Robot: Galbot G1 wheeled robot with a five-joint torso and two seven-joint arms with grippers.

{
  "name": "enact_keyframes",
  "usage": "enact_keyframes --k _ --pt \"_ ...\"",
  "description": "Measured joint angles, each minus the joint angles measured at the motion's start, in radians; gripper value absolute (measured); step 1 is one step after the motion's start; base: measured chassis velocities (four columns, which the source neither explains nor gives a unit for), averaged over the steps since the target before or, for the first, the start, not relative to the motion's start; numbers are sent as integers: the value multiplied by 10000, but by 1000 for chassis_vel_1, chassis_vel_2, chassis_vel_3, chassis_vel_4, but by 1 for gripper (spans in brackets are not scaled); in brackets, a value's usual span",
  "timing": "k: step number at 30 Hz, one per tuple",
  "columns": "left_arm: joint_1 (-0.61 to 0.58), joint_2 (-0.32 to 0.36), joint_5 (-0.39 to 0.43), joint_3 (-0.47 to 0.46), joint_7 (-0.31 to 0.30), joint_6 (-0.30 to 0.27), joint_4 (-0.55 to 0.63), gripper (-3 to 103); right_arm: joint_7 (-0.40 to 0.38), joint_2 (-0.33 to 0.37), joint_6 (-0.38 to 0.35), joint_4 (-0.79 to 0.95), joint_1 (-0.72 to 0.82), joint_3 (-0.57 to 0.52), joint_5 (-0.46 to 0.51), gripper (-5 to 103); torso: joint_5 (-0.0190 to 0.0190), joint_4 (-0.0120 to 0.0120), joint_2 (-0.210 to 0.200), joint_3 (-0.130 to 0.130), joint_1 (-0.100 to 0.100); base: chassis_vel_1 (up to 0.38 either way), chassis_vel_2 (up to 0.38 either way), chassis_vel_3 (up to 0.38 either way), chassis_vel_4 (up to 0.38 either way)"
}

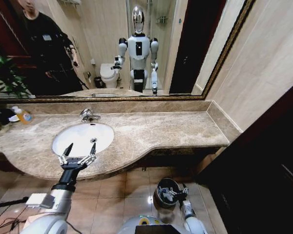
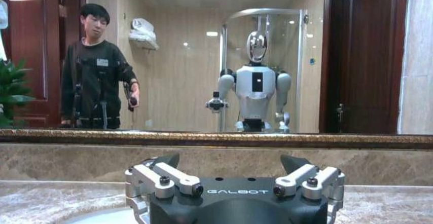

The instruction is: Pick up the trash from the sink and place it in the trash bin.

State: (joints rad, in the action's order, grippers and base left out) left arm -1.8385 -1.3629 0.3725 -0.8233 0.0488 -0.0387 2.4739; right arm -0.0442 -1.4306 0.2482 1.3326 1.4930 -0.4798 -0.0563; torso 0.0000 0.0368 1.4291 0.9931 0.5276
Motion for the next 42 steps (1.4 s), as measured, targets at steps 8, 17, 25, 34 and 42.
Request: enact_keyframes --k 8,17,25,34,42 --pt "0 0 0 0 0 0 0 100 25 253 -328 294 25 -24 576 100 0 0 0 0 0 0 0 0 0" --pt "0 0 0 0 0 0 0 100 18 475 -743 1109 142 -66 1112 100 2 0 0 0 0 0 0 0 0" --pt "0 0 0 0 0 0 0 100 -85 636 -1539 3041 451 -416 1827 100 1 0 0 0 0 0 0 0 0" --pt "0 0 0 0 0 0 0 100 -88 482 -2799 6980 1036 -1229 3008 100 0 -1 0 0 0 0 0 0 0" --pt "0 0 0 0 0 0 1 100 -334 529 -3400 9658 1439 -1205 3299 100 -2 0 0 0 0 0 0 0 0"
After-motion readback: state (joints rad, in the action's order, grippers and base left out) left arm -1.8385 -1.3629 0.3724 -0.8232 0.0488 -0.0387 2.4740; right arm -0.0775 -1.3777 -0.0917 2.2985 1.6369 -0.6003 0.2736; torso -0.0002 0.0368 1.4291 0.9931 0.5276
